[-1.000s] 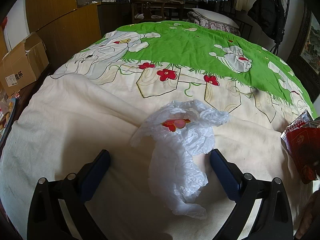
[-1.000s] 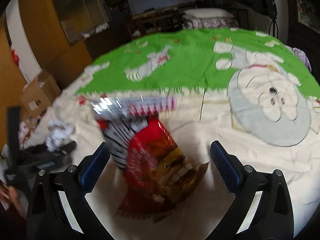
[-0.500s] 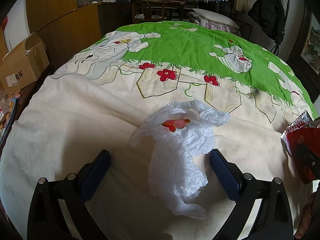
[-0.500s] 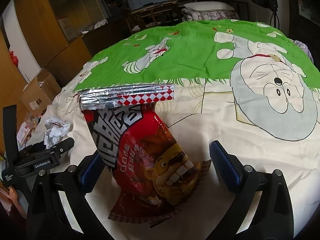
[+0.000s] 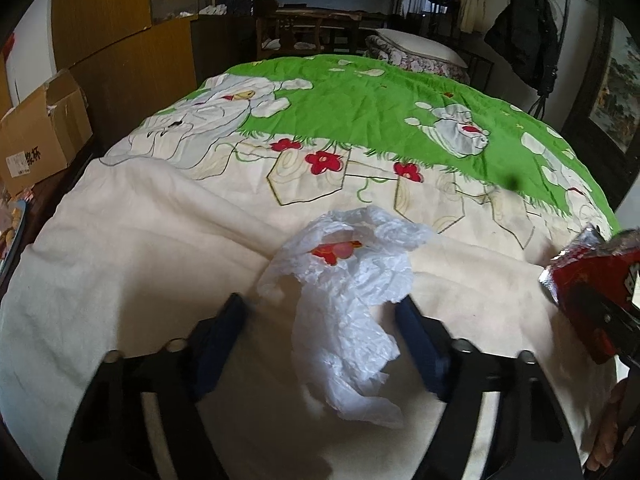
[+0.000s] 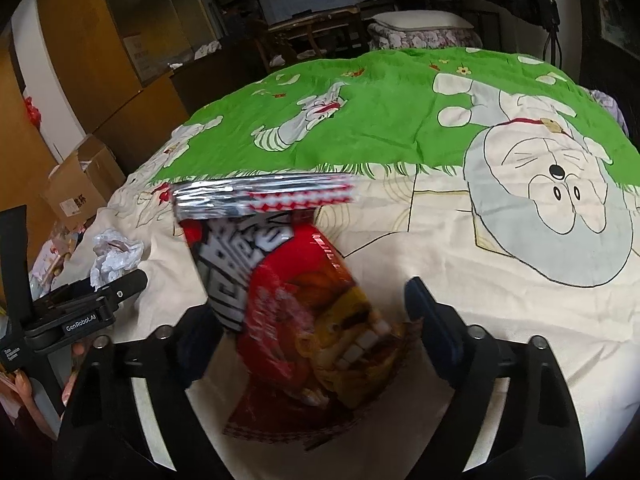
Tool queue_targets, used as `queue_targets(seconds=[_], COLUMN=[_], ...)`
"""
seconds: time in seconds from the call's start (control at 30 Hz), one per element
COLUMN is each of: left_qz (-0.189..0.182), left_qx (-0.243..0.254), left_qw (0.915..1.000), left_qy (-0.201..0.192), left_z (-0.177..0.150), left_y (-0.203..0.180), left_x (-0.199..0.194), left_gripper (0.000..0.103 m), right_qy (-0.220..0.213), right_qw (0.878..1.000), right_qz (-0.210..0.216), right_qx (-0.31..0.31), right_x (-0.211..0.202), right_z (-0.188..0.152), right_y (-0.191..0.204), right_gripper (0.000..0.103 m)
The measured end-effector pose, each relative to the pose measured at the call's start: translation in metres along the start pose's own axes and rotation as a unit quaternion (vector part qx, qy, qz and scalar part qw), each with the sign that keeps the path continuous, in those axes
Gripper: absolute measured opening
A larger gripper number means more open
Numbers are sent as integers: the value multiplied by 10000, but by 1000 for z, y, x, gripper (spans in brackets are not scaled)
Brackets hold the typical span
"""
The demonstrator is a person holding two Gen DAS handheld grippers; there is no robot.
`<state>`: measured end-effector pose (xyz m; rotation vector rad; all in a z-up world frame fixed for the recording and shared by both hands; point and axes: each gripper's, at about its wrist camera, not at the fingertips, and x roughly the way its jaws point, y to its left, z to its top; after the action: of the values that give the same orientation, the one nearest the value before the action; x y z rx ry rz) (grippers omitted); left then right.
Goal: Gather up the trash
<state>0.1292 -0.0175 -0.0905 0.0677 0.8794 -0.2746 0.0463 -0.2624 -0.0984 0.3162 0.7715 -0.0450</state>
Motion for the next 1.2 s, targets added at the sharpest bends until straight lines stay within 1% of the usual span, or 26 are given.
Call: queue_targets(seconds=[0.03,0.1,0.13,0.17,0.2,0.27,0.37,0.43,0.57,0.63,0.8,0.9,1.0,1.13,1.2], left_qz=[-12,-84,-121,-190,-264,-383,-479,-465,-385,-324,-279,-152,37,376,628], left_qx=[18,3,-20,-79,-134,-260,-360,-337,-202,-162,-295,-436,-603,-876,-1056], left_qw=[10000,9999,9999,9997,9995,9989,9982,9983,9990,9992,9986,9978,9971,9946,9919], left_qy=[-26,-92,-100,-104,-99,-66,-24,-45,-133,-170,-345,-465,-470,-404,-310], left_z=[-1,-3,-4,-5,-7,-12,-23,-34,-53,-60,-72,-82,-96,-125,-145], left_y=[-1,0,1,3,5,9,13,14,14,16,35,57,84,126,153], left_x=[-1,-5,-6,-9,-11,-16,-26,-38,-64,-79,-121,-153,-177,-208,-221], left_gripper=[62,44,41,34,30,27,25,24,23,22,21,21,21,21,21], right_qy=[-4,-11,-16,-24,-42,-75,-105,-130,-141,-155,-241,-225,-246,-228,-181], right_qw=[10000,10000,10000,10000,10000,10000,9999,9998,9989,9985,9959,9941,9912,9855,9822], right_qz=[5,-9,-8,-6,-7,11,14,65,366,442,809,1047,1297,1670,1850], right_qx=[-19,-45,-55,-62,-63,-40,29,102,267,289,310,186,14,-174,-278], right_x=[0,-1,-2,-3,-4,-8,-16,-24,-40,-49,-78,-91,-106,-121,-127], right_z=[0,0,-1,-1,-1,-3,-10,-17,-35,-42,-56,-63,-69,-76,-80], right_y=[1,2,3,3,3,4,4,6,10,13,28,45,66,95,112], right_gripper=[73,68,65,63,63,61,61,61,60,60,60,59,59,59,60])
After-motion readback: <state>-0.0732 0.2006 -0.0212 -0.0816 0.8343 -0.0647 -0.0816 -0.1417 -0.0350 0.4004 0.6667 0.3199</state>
